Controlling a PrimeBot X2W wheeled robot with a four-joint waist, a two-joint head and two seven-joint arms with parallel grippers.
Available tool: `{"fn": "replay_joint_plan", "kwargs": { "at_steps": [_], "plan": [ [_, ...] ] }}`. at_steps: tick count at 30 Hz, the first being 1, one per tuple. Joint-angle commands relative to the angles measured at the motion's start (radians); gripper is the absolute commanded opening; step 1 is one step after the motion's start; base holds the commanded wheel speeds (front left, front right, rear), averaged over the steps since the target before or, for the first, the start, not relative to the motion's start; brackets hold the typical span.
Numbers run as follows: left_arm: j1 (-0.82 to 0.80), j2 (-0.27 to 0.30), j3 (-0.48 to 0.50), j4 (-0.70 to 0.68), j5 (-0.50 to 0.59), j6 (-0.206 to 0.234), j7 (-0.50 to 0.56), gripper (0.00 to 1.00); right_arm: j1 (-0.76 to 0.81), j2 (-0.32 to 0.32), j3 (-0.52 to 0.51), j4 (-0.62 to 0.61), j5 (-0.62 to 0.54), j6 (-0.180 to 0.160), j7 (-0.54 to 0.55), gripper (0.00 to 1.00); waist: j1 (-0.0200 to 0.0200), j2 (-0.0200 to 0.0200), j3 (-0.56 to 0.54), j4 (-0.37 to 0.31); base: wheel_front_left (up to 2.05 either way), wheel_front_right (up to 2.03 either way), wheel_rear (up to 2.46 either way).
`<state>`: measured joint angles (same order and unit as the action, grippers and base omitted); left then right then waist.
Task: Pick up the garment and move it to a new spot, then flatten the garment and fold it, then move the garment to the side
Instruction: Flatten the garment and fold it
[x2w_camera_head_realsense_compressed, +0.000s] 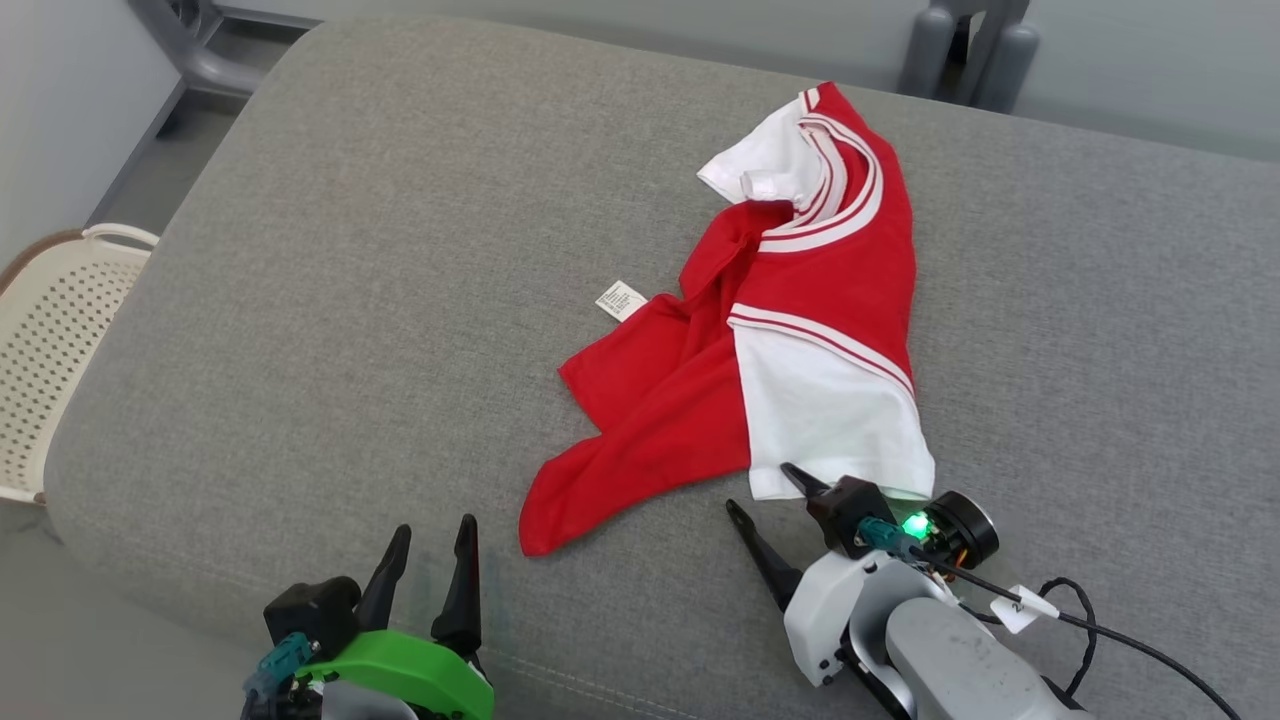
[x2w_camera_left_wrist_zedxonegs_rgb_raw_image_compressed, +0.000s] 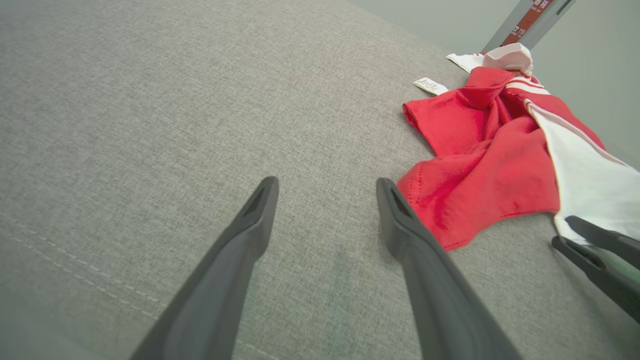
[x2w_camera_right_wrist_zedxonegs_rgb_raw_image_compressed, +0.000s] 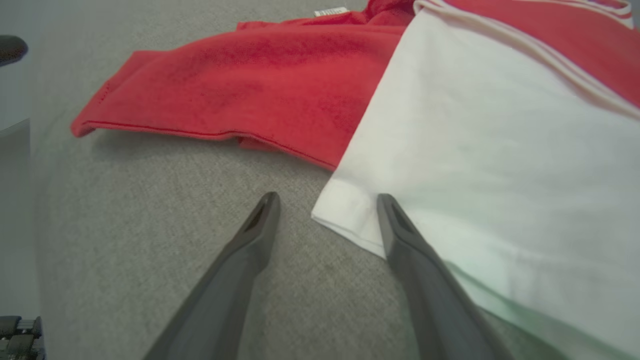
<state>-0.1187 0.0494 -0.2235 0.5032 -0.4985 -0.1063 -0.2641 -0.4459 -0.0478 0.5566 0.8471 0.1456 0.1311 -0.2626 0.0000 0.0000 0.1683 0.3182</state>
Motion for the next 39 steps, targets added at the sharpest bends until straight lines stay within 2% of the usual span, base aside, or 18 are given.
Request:
{"fn": "replay_joint_plan", "kwargs": {
  "at_steps": [1,2,3,4,5,6,14,20,24,26,28,30,34,39],
  "plan": [
    [-0.021,0.003,0.0,0.001,0.004,0.0,0.0,1.0,-0.01,-0.005,-0.005,0.02,-0.005,-0.001,0.002,1.0,0.0,0.0,0.031,0.033,0.0,0.0,0.0],
    [-0.022,0.003,0.002,0.001,0.005,-0.001,0.0,1.0,-0.011,-0.006,-0.008,0.031,-0.004,-0.001,0.006,1.0,0.0,0.0,0.034,0.035,0.0,0.0,0.0],
    [-0.024,0.003,0.006,0.001,0.007,-0.002,0.0,1.0,-0.012,-0.006,-0.013,0.045,-0.004,-0.001,0.008,0.87,0.0,0.0,0.038,0.035,0.0,0.0,0.0],
    [-0.024,0.003,0.009,0.002,0.008,-0.002,0.0,1.0,-0.012,-0.006,-0.02,0.054,-0.001,-0.001,0.008,0.44,0.0,0.0,0.04,0.035,0.0,0.0,0.0],
    [-0.024,0.003,0.014,0.002,0.009,-0.003,0.0,1.0,-0.011,-0.008,-0.024,0.065,0.003,-0.001,0.009,0.13,0.0,0.0,0.043,0.034,0.0,0.0,0.0],
    [-0.024,0.003,0.017,0.002,0.009,-0.003,0.0,1.0,-0.009,-0.008,-0.023,0.071,0.004,-0.001,0.01,0.0,0.0,0.0,0.044,0.033,0.0,0.0,0.0],
    [-0.004,0.003,0.039,0.003,0.009,-0.003,0.0,1.0,0.006,-0.008,-0.046,0.044,0.021,0.0,0.005,0.0,0.0,0.0,0.023,-0.006,0.0,0.0,0.0],
    [0.011,0.003,0.041,0.004,0.022,-0.005,0.0,1.0,0.017,-0.006,-0.079,-0.084,0.042,-0.001,-0.001,0.0,0.0,0.0,-0.005,-0.051,0.0,0.0,0.0],
    [0.018,0.003,0.039,0.005,0.04,-0.008,0.0,1.0,0.026,-0.005,-0.119,-0.206,0.102,-0.001,-0.002,0.0,0.0,0.0,-0.024,-0.092,0.0,0.0,0.0],
    [0.023,0.003,0.046,0.004,0.047,-0.008,0.0,1.0,0.018,-0.007,-0.181,-0.264,0.15,-0.001,-0.002,0.0,0.0,0.0,-0.033,-0.115,0.0,0.0,0.0],
    [0.029,0.003,0.05,0.006,0.049,-0.009,0.0,1.0,0.013,-0.009,-0.29,-0.296,0.192,-0.001,-0.002,0.0,0.0,0.0,-0.042,-0.139,0.0,0.0,0.0],
    [0.033,0.003,0.057,0.003,0.05,-0.009,0.0,1.0,0.012,-0.005,-0.411,-0.303,0.173,-0.001,-0.002,0.0,0.0,0.0,-0.048,-0.163,0.0,0.0,0.0],
    [0.028,0.003,0.059,0.001,0.06,-0.012,0.0,1.0,0.061,-0.003,-0.639,-0.233,0.101,-0.001,-0.002,0.0,0.0,0.0,-0.048,-0.207,0.0,0.0,0.0],
    [0.014,0.003,0.069,-0.002,0.071,-0.014,0.0,1.0,0.12,-0.003,-0.785,-0.159,0.017,-0.001,-0.002,0.0,0.0,0.0,-0.037,-0.256,0.0,0.0,0.0]
  ]
}}
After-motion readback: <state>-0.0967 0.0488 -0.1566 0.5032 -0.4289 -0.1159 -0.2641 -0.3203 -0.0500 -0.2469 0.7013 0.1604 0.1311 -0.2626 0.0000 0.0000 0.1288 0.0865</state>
